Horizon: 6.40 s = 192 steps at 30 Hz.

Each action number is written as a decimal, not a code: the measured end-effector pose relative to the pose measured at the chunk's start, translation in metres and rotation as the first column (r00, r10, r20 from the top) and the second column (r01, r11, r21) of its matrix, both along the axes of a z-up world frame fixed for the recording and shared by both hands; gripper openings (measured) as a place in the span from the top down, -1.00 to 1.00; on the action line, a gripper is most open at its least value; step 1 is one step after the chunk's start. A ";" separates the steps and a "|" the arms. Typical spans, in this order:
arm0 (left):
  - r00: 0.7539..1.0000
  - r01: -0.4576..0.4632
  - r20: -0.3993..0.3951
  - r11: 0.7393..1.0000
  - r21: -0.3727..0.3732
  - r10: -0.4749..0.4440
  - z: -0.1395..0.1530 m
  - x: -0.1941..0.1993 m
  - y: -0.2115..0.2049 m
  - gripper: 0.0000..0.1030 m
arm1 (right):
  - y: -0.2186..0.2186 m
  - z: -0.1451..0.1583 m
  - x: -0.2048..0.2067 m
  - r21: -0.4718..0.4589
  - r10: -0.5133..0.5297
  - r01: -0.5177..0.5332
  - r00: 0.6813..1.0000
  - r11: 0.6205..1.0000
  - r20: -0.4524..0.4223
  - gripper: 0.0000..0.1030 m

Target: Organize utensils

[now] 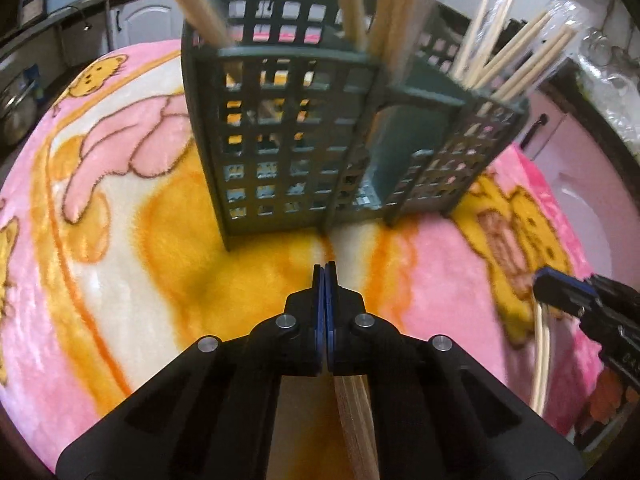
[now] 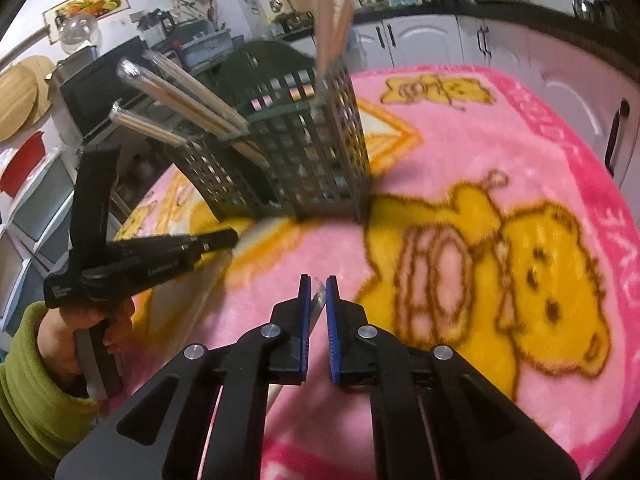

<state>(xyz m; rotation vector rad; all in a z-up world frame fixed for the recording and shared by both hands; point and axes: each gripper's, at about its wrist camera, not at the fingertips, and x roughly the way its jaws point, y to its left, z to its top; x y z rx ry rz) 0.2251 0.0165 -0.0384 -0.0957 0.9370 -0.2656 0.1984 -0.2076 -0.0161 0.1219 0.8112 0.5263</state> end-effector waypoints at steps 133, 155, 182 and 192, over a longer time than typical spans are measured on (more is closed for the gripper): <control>0.891 -0.063 0.427 0.973 -0.223 0.156 0.173 -0.031 0.048 -0.38 | 0.014 0.096 0.010 0.040 -0.042 0.030 0.937 0.999 0.348 0.20; 0.936 -0.121 0.323 0.989 -0.081 0.141 0.083 -0.082 0.036 -0.79 | 0.012 0.038 -0.034 -0.037 -0.038 0.049 0.967 0.998 0.252 -0.39; 0.873 -0.182 0.456 0.983 -0.030 0.176 0.051 -0.131 0.004 -0.79 | -0.016 0.020 -0.096 -0.021 -0.213 0.255 0.849 0.967 0.484 -0.87; 0.853 -0.208 0.488 0.978 -0.012 0.188 0.046 -0.135 -0.002 -0.79 | -0.026 0.017 -0.110 0.030 -0.233 0.257 0.816 0.966 0.529 -0.87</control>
